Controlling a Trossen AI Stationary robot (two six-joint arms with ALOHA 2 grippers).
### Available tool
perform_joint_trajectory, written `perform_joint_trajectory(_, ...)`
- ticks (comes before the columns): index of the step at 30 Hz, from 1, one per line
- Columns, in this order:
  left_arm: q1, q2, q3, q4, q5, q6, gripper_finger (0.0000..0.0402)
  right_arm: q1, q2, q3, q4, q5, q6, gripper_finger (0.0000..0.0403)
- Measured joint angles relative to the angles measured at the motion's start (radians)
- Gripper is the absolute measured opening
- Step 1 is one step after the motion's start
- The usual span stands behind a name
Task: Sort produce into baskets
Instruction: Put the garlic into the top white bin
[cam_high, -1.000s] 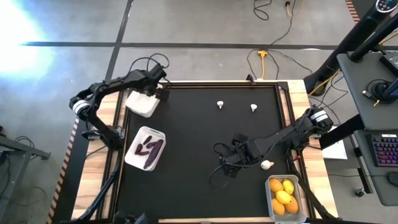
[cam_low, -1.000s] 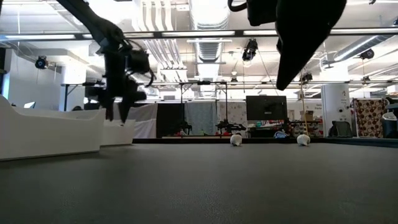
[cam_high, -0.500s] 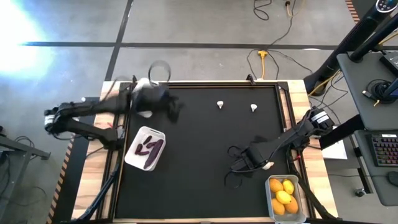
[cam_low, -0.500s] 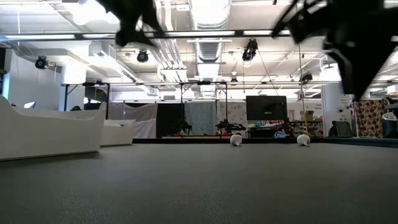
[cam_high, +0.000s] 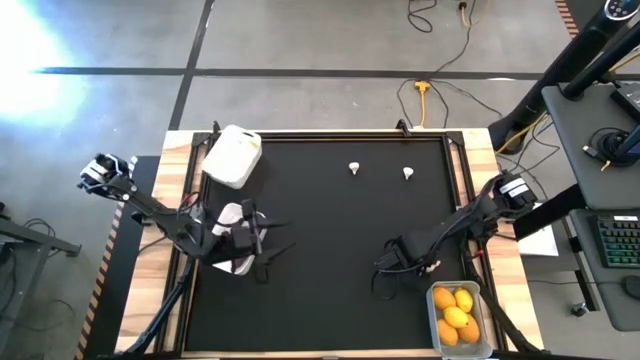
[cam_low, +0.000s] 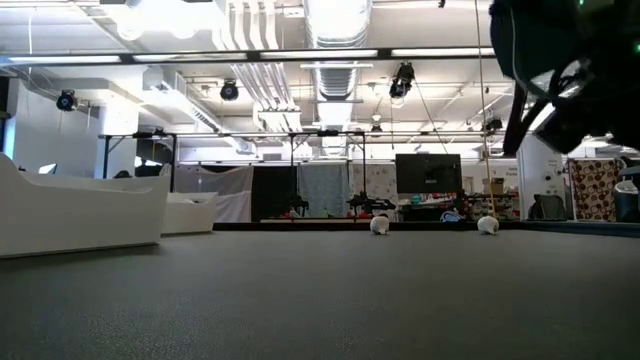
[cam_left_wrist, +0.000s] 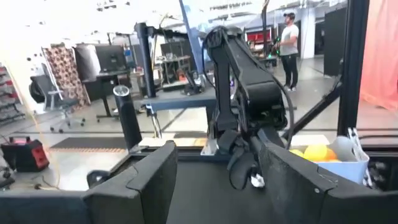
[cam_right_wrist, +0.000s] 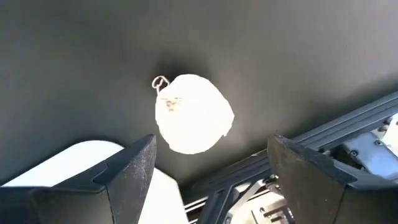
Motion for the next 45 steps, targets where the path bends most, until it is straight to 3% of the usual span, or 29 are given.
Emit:
perform_joint_trajectory(4, 0.001, 0.005, 0.016, -0.029, 0.000, -0.029, 0.0209, 0.001, 0.000, -0.042, 0.060, -0.036, -0.021, 0.0302)
perform_joint_trajectory(12, 0.003, 0.009, 0.010, -0.047, -0.002, -0.025, 0.0209, 0.000, 0.000, -0.117, 0.138, -0.009, -0.072, 0.0291)
perform_joint_trajectory(24, 0.003, 0.009, 0.014, -0.182, 0.002, -0.039, 0.0209, 0.001, 0.000, -0.100, 0.156, 0.019, -0.101, 0.0187)
perform_joint_trajectory(31, 0.006, 0.031, 0.014, -0.237, -0.041, -0.034, 0.0209, -0.007, 0.000, 0.004, 0.153, 0.032, -0.140, 0.0166)
perform_joint_trajectory(36, 0.008, 0.053, 0.014, -0.245, -0.096, -0.004, 0.0209, -0.046, 0.000, 0.127, 0.189, 0.267, -0.215, 0.0168)
perform_joint_trajectory(40, 0.009, 0.083, 0.014, -0.251, -0.104, 0.026, 0.0209, -0.113, 0.000, 0.171, 0.326, 0.466, -0.306, 0.0167)
perform_joint_trajectory(45, 0.014, 0.117, 0.018, -0.245, -0.106, 0.070, 0.0209, -0.235, 0.013, 0.164, 0.548, 0.520, -0.448, 0.0170)
